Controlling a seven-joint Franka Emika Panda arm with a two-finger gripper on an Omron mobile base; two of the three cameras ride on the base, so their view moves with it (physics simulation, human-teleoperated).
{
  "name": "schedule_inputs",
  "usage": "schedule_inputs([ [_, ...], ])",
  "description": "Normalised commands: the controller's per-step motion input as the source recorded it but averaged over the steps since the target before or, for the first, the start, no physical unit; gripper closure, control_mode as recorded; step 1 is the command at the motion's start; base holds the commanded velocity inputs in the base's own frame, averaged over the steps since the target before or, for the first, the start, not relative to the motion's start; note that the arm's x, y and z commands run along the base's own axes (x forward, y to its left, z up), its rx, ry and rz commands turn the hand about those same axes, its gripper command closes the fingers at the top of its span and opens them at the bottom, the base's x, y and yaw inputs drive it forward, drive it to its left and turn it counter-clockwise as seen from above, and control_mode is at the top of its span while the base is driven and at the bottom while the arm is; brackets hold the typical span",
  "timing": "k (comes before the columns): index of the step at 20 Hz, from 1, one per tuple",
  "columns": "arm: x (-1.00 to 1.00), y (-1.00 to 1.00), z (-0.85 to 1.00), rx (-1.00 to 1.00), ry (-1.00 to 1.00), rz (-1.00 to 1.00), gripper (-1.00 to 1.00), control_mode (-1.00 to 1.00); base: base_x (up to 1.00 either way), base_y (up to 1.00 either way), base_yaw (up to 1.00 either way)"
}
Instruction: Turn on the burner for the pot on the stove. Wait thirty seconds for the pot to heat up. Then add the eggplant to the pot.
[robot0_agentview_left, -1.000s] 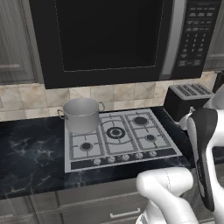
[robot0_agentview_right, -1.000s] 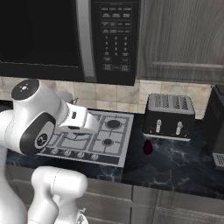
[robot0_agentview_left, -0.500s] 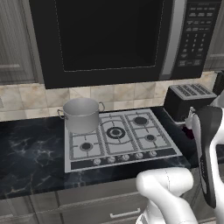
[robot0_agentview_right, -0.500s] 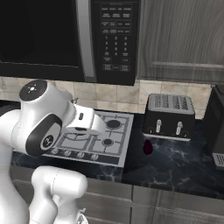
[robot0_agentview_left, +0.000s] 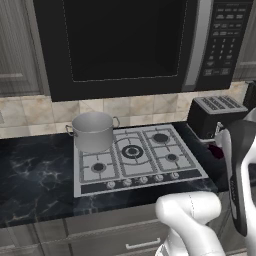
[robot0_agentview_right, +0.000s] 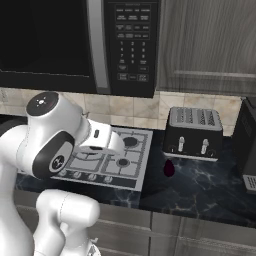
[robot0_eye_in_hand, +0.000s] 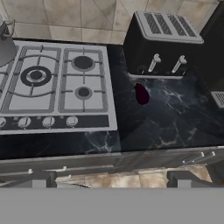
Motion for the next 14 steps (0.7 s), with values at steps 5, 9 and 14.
schedule_inputs([
  [5, 0.00, -0.09, 0.00, 0.00, 0.00, 0.00, -1.00, -1.00, 0.00, 0.00, 0.00],
  [9, 0.00, -0.04, 0.00, 0.00, 0.00, 0.00, -1.00, -1.00, 0.00, 0.00, 0.00],
  [14, 0.00, -0.11, 0.00, 0.02, 0.00, 0.00, -1.00, -1.00, 0.00, 0.00, 0.00],
])
